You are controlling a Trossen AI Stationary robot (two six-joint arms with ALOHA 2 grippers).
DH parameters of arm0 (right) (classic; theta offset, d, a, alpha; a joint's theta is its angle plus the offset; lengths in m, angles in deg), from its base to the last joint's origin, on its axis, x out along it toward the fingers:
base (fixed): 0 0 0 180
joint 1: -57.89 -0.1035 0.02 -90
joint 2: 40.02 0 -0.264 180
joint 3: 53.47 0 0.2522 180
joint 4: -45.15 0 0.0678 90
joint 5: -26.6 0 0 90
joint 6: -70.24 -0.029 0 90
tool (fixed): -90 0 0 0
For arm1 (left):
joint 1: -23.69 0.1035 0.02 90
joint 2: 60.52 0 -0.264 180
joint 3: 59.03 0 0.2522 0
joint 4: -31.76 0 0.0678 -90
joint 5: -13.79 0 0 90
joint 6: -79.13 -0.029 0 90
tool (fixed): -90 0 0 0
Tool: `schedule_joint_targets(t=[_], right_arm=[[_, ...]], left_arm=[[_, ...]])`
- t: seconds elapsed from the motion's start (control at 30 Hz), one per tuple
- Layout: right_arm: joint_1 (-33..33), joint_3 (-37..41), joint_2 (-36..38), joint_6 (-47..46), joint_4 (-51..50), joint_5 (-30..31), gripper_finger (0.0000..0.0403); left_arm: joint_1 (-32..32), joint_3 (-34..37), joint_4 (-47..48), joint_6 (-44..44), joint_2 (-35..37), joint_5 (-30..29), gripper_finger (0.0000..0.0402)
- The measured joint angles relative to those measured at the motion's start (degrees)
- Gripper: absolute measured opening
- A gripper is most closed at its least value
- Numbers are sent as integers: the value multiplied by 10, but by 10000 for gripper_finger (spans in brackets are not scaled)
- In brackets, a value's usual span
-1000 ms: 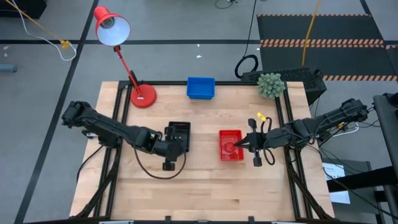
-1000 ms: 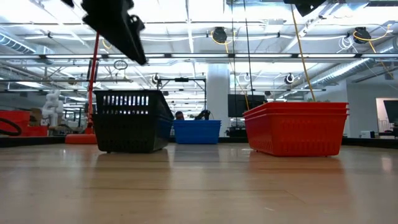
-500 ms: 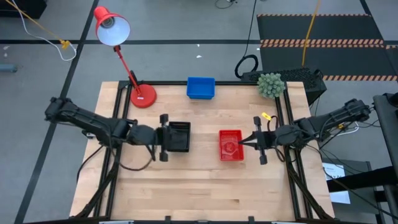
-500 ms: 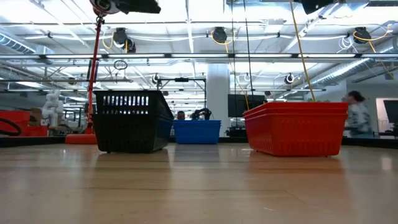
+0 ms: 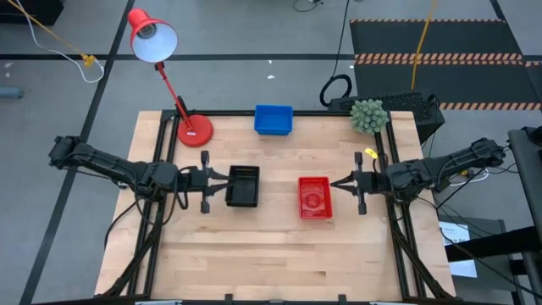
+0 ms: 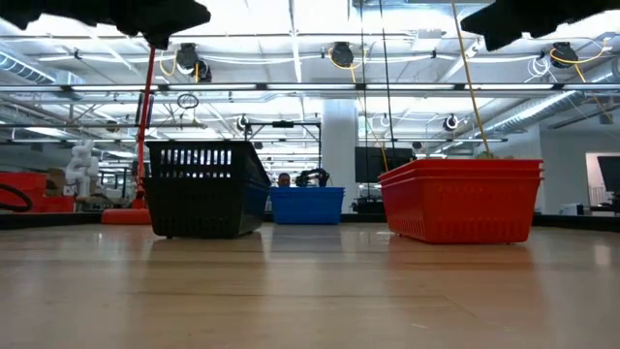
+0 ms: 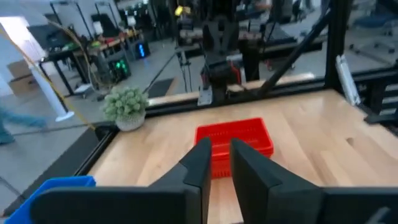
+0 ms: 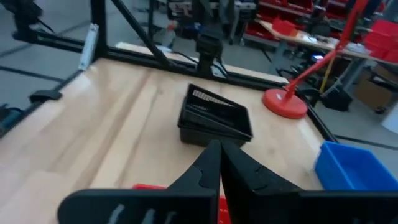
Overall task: Stack baskets by color
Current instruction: Stack the bottom black bin on top of the top black bins
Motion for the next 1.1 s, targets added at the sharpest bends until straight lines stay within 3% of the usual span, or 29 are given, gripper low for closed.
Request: schedule_joint_targets(t=[0.27, 0.4, 0.57, 0.7, 0.83, 1.1], right_arm=[[-1, 93, 49, -35, 57, -3, 1], [-1, 139, 59, -65, 101, -3, 1], [-1, 170, 59, -91, 129, -3, 0], [-1, 172, 59, -105, 134, -3, 0], [-1, 172, 59, -100, 154, -3, 0], [-1, 172, 59, -77, 155, -3, 0]], left_arm=[[-1, 90, -100, 41, 15, 7, 8], [-1, 108, -121, 129, 3, 8, 6], [-49, 71, -110, 153, -38, 31, 3], [-84, 24, -78, 140, -115, 12, 3], [-77, -11, -21, 151, -185, -8, 4], [-37, -24, -17, 163, -267, 40, 5]])
